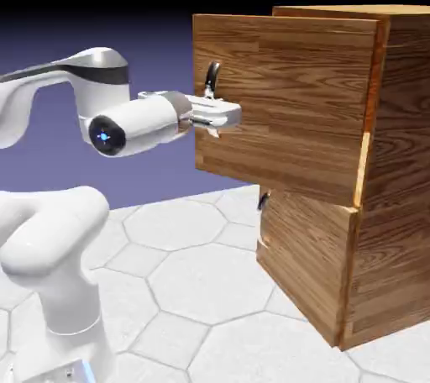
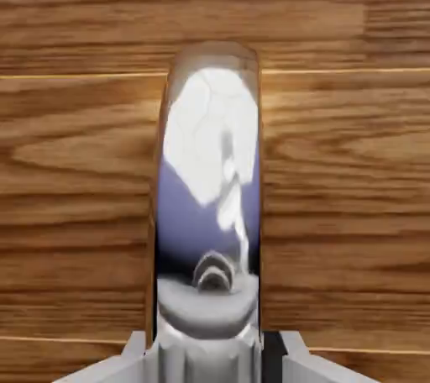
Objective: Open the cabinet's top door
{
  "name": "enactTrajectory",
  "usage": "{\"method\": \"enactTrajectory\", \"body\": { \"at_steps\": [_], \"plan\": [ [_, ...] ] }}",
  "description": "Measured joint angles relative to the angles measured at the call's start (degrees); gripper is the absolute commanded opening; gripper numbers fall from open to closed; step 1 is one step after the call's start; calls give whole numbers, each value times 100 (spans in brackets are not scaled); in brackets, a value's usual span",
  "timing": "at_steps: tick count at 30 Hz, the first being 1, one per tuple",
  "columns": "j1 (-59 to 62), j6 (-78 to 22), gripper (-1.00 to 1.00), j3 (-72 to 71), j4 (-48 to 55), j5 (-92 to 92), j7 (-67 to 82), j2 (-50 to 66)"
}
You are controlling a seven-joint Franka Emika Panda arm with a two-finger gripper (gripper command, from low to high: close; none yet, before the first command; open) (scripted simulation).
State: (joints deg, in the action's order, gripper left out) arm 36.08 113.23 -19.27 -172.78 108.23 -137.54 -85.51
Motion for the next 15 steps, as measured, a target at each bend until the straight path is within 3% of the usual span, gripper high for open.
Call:
{"method": "enactTrajectory", "body": {
  "at_steps": [15],
  "plan": [
    [184, -2311, -100, 3115, 488, -2950, 998, 1481]
  ]
}}
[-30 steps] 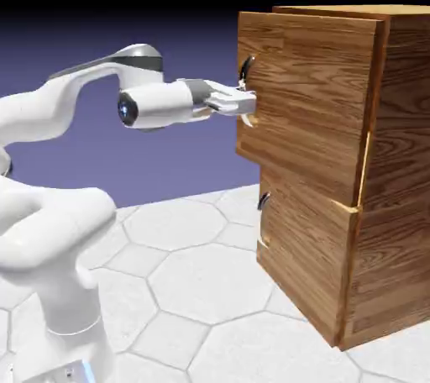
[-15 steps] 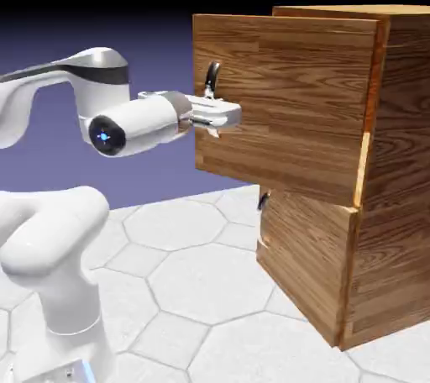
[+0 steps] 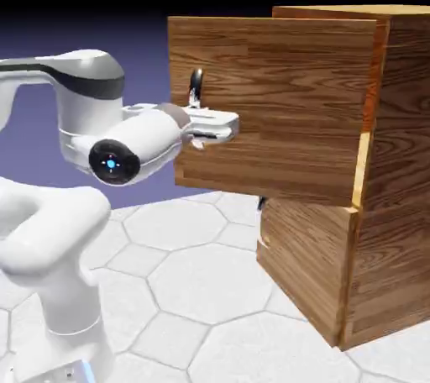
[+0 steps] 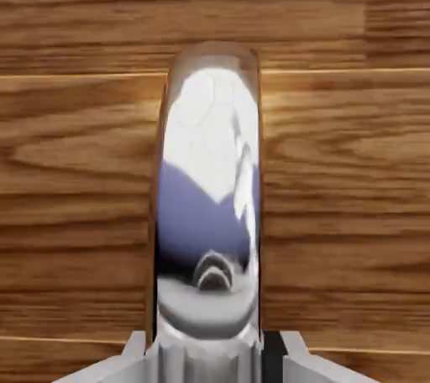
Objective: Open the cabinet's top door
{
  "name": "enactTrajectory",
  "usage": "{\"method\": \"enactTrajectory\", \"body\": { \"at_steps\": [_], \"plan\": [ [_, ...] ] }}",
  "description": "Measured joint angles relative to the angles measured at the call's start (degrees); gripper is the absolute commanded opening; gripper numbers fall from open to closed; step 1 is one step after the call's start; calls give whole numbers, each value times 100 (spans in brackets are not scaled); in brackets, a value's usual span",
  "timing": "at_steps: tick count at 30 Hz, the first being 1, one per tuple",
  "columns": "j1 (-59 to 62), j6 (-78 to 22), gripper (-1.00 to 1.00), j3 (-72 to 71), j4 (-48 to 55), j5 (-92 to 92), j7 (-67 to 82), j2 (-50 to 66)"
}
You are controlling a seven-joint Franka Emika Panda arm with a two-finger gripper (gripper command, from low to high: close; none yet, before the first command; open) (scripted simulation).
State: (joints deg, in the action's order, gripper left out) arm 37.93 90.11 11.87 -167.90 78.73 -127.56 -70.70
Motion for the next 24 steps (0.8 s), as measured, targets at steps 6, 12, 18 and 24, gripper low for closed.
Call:
{"method": "enactTrajectory", "body": {
  "at_steps": [6, 12, 18, 24],
  "plan": [
    [-365, -1052, -100, 1193, 804, -1178, 557, 1217],
    [-1053, -2123, -100, 2231, 1857, -2055, 1086, 2463],
    [-1936, -3281, -100, 3228, 3068, -2644, 1651, 3709],
    [-2812, -4474, -100, 4203, 4263, -2977, 2343, 4955]
  ]
}}
